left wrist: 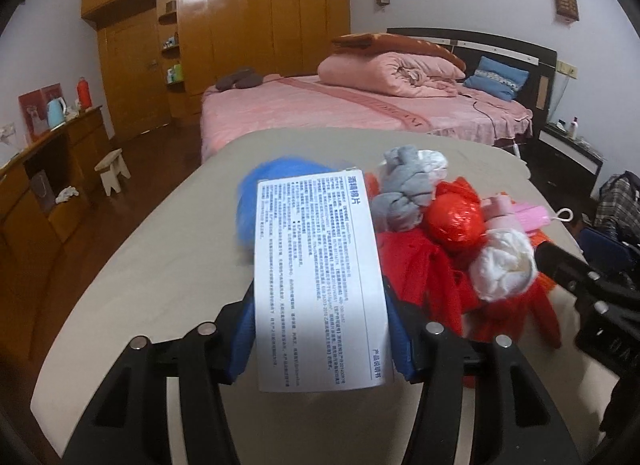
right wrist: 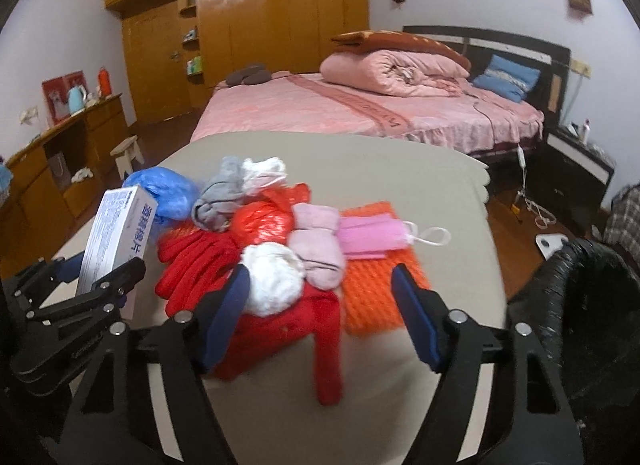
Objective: Collect trash
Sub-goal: 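Grasp the white tissue ball with the right tool while the left tool holds the leaflet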
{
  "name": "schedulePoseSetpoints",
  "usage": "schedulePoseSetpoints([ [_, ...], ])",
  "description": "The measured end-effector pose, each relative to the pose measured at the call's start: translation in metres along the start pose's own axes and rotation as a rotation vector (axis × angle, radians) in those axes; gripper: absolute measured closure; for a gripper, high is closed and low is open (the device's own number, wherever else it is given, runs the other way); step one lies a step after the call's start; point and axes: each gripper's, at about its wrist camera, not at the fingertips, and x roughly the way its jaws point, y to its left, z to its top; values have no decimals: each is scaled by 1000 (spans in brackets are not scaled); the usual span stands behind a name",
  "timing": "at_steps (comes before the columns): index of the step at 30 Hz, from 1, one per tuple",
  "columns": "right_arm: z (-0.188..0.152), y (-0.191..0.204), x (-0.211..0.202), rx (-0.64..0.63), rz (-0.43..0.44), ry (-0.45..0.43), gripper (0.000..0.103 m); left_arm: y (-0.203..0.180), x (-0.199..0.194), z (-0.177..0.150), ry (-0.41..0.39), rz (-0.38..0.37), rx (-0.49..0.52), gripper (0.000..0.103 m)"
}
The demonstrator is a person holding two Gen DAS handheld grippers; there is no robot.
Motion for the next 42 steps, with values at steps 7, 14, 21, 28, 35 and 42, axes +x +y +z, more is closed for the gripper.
schedulePoseSetpoints([
  [7, 0, 12, 17, -17, 105, 50, 69, 2, 5, -5, 13, -9, -3, 47],
  [14, 3, 12, 5, -6, 166, 44, 90, 1, -1, -5, -9, -13, 8, 47],
  [21, 16, -9, -33, 35, 176, -19, 94, -12, -28, 9, -69, -36, 18, 47],
  [28, 3, -27, -26, 39, 153, 58, 98, -38, -24, 5, -34, -82, 58, 47],
  [35, -27, -37, -29, 68, 147, 89, 50, -39, -19, -11, 14, -85, 80, 47],
  [42, -30, -19, -15, 34, 140, 121, 30, -30, -18, -15, 13, -72, 58, 47],
])
